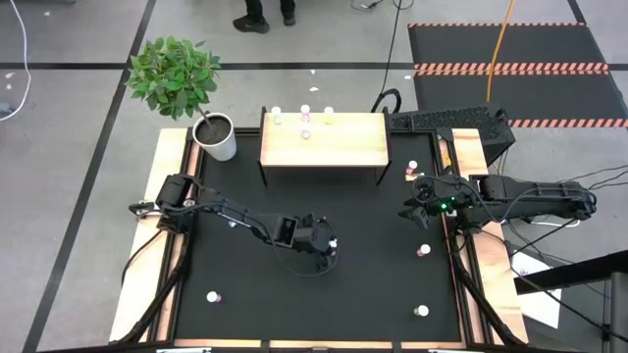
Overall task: Pick and place medicine bottles onto shelf by color
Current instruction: Put the bottom left orange bottle on the shelf, then put the left blue pill bottle on the shelf aligned with the other blue pill bottle
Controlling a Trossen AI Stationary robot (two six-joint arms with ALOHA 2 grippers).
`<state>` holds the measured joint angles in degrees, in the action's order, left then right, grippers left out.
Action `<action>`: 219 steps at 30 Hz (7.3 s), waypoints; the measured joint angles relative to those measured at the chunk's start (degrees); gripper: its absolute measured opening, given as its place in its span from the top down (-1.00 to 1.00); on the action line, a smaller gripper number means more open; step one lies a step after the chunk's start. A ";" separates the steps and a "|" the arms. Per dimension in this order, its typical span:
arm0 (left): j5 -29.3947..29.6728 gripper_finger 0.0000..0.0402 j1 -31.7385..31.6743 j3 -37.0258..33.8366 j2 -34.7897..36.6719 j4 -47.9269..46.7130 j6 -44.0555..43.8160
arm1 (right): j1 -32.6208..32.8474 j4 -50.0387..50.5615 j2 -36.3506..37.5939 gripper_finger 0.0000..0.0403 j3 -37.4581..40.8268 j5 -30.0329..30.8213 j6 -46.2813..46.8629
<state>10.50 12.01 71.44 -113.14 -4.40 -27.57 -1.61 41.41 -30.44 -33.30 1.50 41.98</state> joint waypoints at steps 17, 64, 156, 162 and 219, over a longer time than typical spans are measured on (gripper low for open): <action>-7.42 0.38 -5.55 16.74 4.13 -18.00 5.50 | 0.00 -15.70 -1.91 -0.22 0.00 -1.55 -3.91; -26.58 0.35 -44.49 61.93 -15.06 -19.84 40.46 | -21.90 -34.16 -17.71 -0.22 -0.07 5.67 -2.33; -18.95 -0.42 -44.50 61.86 -11.70 -36.44 51.56 | -19.12 -36.50 -15.54 -0.23 0.00 9.19 -1.80; -17.76 -0.47 -43.90 61.90 -2.73 -41.59 48.12 | -18.91 -37.68 -15.54 -0.22 0.00 8.98 -2.89; -9.44 -0.47 -15.42 -19.11 31.38 -57.53 -12.58 | 18.48 -51.06 -29.77 -0.07 -6.91 15.25 -10.32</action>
<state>1.06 -3.41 52.33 -81.76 -61.94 -40.15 16.87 -9.66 -60.20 -40.21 16.75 31.66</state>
